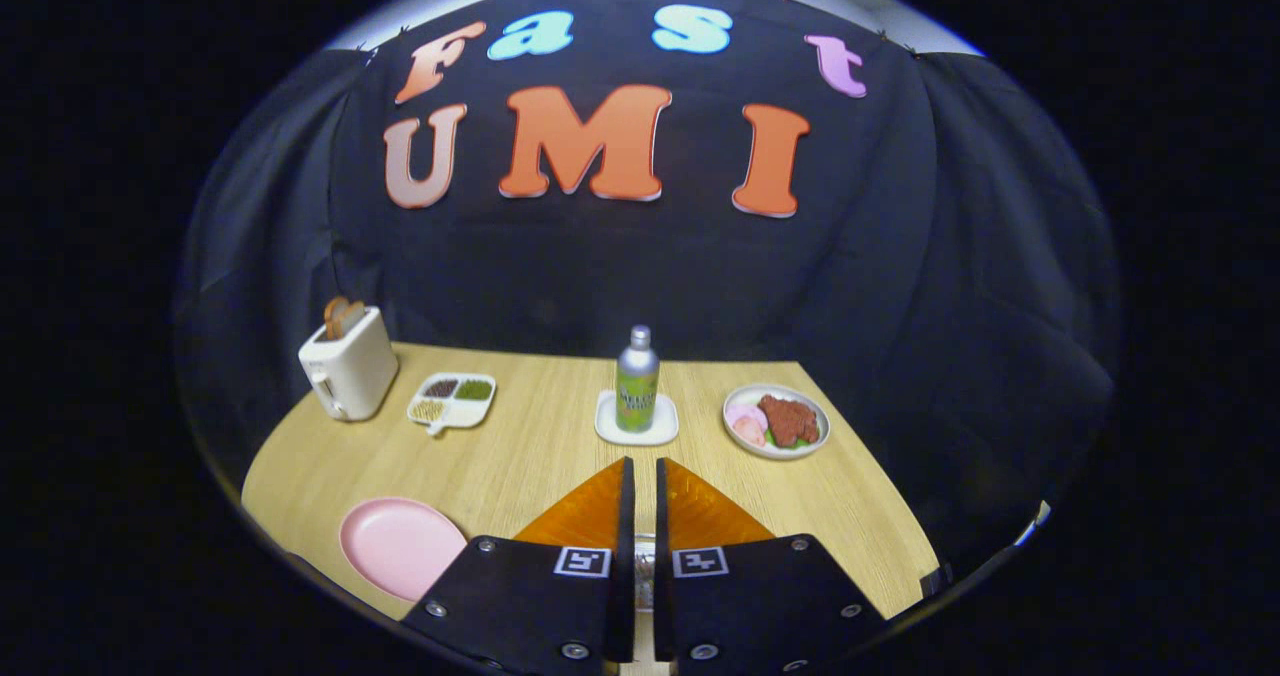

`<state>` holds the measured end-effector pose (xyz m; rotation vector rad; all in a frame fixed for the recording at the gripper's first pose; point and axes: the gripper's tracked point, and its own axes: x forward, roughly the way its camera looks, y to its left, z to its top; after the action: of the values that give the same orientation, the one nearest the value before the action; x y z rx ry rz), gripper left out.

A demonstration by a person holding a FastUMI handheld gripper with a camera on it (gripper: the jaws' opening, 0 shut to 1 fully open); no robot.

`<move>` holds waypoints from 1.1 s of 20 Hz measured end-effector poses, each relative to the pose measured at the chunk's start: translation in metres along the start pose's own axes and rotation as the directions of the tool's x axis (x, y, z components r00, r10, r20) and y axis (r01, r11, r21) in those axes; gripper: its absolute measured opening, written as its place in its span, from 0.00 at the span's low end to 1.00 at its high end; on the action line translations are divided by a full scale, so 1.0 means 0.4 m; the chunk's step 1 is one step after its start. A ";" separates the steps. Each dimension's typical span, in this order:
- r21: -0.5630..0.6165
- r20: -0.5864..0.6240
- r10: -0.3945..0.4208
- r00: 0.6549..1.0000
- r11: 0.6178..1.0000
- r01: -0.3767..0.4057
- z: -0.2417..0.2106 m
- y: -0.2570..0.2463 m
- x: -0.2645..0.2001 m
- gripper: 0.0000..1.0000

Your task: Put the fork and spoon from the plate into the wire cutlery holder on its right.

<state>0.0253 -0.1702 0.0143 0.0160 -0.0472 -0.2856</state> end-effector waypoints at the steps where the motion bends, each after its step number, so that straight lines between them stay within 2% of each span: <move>1: 0.001 0.055 0.006 0.998 1.000 -0.006 0.050 0.002 -0.017 0.09; 4: 0.010 0.179 0.036 0.983 0.999 -0.039 0.173 0.027 -0.062 0.15; 6: 0.022 0.235 0.056 0.970 0.998 -0.063 0.224 0.044 -0.085 0.32; 7: 0.028 0.257 0.065 0.964 0.997 -0.075 0.245 0.051 -0.092 0.47; 8: 0.032 0.274 0.080 0.958 0.995 -0.092 0.258 0.061 -0.100 0.54; 9: 0.033 0.287 0.091 0.954 0.994 -0.104 0.273 0.069 -0.107 0.65; 10: 0.032 0.304 0.102 0.947 0.993 -0.117 0.285 0.077 -0.114 0.69; 11: 0.030 0.317 0.113 0.942 0.991 -0.129 0.297 0.086 -0.122 0.78; 13: 0.027 0.359 0.121 0.926 0.990 -0.139 0.328 0.094 -0.140 0.86; 18: 0.005 0.411 0.105 0.906 0.993 -0.118 0.355 0.103 -0.151 0.97; 22: 0.007 0.448 0.103 0.888 0.993 -0.119 0.373 0.113 -0.166 0.97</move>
<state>-0.0328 -0.1094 0.1615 -0.0192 -0.5115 -0.1682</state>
